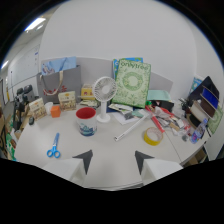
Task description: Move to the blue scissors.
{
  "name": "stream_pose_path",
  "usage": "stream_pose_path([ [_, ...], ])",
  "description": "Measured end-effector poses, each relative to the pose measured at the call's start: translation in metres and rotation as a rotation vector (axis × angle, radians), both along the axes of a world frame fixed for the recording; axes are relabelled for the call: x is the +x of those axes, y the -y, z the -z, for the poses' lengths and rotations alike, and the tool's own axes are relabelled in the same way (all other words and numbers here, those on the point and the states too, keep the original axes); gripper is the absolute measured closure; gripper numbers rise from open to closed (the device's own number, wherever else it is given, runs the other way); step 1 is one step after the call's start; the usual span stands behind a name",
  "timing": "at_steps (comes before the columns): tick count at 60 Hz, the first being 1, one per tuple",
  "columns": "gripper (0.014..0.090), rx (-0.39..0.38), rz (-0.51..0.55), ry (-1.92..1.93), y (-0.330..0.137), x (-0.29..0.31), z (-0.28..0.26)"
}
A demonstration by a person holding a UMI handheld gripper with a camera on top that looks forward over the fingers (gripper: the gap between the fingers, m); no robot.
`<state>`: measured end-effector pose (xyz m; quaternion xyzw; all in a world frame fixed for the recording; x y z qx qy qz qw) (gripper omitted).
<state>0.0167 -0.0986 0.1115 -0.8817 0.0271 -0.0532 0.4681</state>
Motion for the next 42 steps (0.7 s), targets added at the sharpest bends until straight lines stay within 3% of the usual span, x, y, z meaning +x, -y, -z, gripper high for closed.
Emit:
stream_pose_path([
  [13,0.0208,-0.015,-0.009,-0.021,0.018,-0.031,0.012],
  [30,0.0208,-0.069,-0.105,-0.089,0.046,-0.136,0.042],
  [42,0.021,-0.091,-0.161,-0.102,0.04,-0.193,0.056],
])
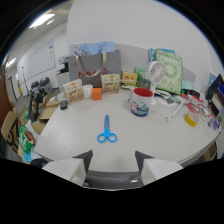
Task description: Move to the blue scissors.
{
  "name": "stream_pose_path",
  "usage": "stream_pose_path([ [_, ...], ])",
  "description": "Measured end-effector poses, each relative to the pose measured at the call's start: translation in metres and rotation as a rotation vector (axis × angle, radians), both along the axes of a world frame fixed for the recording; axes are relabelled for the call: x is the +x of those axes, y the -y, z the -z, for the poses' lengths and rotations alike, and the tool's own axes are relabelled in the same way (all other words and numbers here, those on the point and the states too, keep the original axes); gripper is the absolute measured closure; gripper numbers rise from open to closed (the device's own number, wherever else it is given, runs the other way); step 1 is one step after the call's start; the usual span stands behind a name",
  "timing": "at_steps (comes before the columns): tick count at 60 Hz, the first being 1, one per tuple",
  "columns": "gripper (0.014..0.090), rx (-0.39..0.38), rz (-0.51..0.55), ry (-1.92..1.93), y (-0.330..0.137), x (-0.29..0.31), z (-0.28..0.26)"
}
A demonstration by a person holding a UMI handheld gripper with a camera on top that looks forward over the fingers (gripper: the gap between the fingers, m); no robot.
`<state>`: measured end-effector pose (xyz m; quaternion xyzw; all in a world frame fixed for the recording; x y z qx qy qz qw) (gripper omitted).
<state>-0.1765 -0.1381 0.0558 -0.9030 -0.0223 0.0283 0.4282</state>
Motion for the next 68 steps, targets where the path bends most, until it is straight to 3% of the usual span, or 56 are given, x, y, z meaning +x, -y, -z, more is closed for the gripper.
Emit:
stream_pose_path([
  [39,0.0207,-0.004,-0.026,0.024,-0.096,-0.043,0.037],
  [68,0.0203,-0.02,-0.028,0.038,-0.109,-0.043,0.046],
])
